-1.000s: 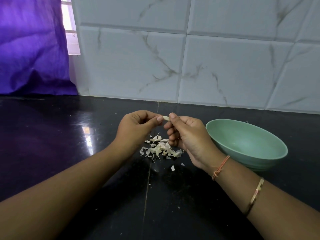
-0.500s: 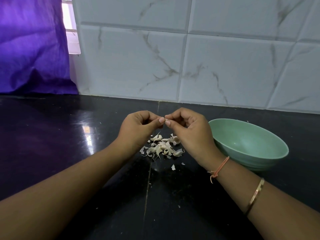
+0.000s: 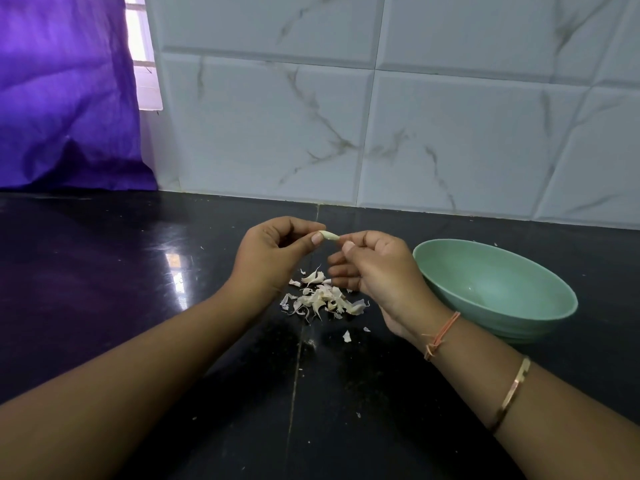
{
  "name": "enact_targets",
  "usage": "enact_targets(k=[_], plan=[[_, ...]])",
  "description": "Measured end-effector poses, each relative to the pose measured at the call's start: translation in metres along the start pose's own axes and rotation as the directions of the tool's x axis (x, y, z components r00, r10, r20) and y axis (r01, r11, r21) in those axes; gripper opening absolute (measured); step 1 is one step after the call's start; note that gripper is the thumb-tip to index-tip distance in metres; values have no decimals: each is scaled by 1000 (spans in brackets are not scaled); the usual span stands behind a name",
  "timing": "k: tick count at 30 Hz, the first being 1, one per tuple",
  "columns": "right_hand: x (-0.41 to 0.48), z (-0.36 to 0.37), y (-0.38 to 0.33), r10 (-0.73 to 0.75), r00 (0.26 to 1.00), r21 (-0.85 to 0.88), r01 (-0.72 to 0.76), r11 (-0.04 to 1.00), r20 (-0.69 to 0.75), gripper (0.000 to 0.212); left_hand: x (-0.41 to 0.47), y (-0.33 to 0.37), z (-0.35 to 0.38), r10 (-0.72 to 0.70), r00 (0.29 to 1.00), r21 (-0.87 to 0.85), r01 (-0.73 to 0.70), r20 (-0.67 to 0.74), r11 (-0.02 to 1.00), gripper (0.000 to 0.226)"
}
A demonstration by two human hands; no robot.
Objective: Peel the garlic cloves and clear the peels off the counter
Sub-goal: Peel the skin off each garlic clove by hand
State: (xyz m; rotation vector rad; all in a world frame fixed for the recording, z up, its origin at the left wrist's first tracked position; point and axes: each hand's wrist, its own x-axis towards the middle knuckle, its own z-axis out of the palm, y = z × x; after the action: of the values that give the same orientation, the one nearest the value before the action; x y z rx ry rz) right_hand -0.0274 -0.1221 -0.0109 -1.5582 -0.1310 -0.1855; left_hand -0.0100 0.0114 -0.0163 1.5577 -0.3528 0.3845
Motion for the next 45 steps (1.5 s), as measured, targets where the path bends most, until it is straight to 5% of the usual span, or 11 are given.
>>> enact_targets(k=[5,8,13,19,39,45], plan=[[1,-2,5,-74,994,-130,63,989,-81,22,0,-1,-1,-14,1000,-27,14,3,1000,13],[2,-2,3,-253,964,-221,229,948,-82,21,-1,0,0,-18,1000,-34,18,3,999,12],[0,-2,5,-578,810,-519,537,665,99,22,-2,1,1,-8,1000,-46,9,7,999,9],[4,-7,5,-689,700,-654,612,444,188,4,-4,2,2,13,999,-36,-11,39,999,9],[5,-9,4,-705,687,-644,622,445,176,7,-3,1,2,15,1000,-16,-15,24,1000,7],[4,-7,4,-684,720,-607,598,523,120,1,-2,0,0,-103,994,-112,99,-34,989,13]])
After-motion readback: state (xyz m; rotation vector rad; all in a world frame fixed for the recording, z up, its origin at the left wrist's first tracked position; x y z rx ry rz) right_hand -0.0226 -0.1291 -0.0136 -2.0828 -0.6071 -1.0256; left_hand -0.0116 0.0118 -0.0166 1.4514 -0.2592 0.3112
